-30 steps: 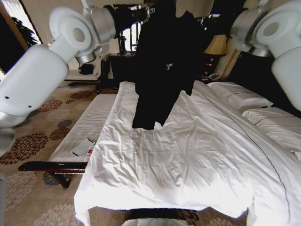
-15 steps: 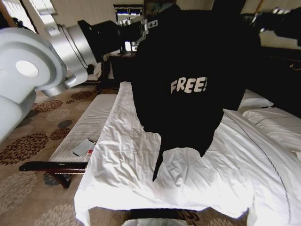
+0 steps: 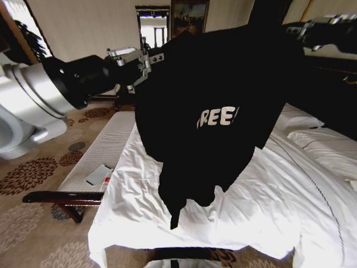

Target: Fold the clothes on the bed.

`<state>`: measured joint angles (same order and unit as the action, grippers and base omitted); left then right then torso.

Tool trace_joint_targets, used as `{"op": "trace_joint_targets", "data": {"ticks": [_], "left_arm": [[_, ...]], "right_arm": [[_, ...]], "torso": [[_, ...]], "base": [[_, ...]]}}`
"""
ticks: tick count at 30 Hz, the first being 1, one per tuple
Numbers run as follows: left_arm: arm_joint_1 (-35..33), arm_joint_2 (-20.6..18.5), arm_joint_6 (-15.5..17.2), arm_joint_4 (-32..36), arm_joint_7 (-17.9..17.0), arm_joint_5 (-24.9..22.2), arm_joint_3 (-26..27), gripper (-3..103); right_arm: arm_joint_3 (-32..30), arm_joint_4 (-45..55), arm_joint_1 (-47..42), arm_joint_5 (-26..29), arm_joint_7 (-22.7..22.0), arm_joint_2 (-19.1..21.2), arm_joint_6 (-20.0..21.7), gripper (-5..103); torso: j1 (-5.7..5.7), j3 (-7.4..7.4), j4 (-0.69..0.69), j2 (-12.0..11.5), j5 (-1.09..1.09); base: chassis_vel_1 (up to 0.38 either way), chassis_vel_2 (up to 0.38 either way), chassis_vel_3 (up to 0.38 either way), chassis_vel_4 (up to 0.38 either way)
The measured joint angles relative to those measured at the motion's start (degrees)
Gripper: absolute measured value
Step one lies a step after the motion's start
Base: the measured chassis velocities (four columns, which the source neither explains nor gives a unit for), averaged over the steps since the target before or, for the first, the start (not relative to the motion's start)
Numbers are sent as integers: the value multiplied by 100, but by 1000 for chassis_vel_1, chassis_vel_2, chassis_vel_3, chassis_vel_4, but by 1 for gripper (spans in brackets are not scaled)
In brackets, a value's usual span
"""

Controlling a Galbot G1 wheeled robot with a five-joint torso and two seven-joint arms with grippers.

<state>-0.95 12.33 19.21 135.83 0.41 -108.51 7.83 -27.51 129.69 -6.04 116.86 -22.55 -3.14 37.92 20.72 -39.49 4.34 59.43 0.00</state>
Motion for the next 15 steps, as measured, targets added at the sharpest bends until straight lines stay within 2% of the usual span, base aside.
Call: {"op": "trace_joint_targets", "data": {"ticks": [2, 4, 6, 7, 15], "left_arm": [[-2, -36, -11, 18, -1, -38, 25, 1], [38, -160, -42, 96, -2, -194, 90, 1], [168, -336, -63, 246, -1, -346, 177, 1], [168, -336, -63, 246, -1, -346, 177, 1], [101, -1016, -152, 619, -2, -1181, 823, 1]], "right_arm": [[-20, 23, 5, 46, -30, 16, 13, 0], [-150, 152, 38, 350, -222, 118, 113, 0], [-401, 379, 62, 945, -608, 261, 323, 0], [-401, 379, 62, 945, -608, 261, 323, 0], [-371, 698, 507, 1968, -1304, 501, 439, 0]], "torso": [[0, 0, 0, 0, 0], [0, 0, 0, 0, -1], [0, 0, 2, 0, -1], [0, 0, 2, 0, -1], [0, 0, -2, 0, -1]], "base": [[0, 0, 0, 0], [0, 0, 0, 0], [0, 0, 0, 0], [0, 0, 0, 0], [0, 0, 0, 0]]}}
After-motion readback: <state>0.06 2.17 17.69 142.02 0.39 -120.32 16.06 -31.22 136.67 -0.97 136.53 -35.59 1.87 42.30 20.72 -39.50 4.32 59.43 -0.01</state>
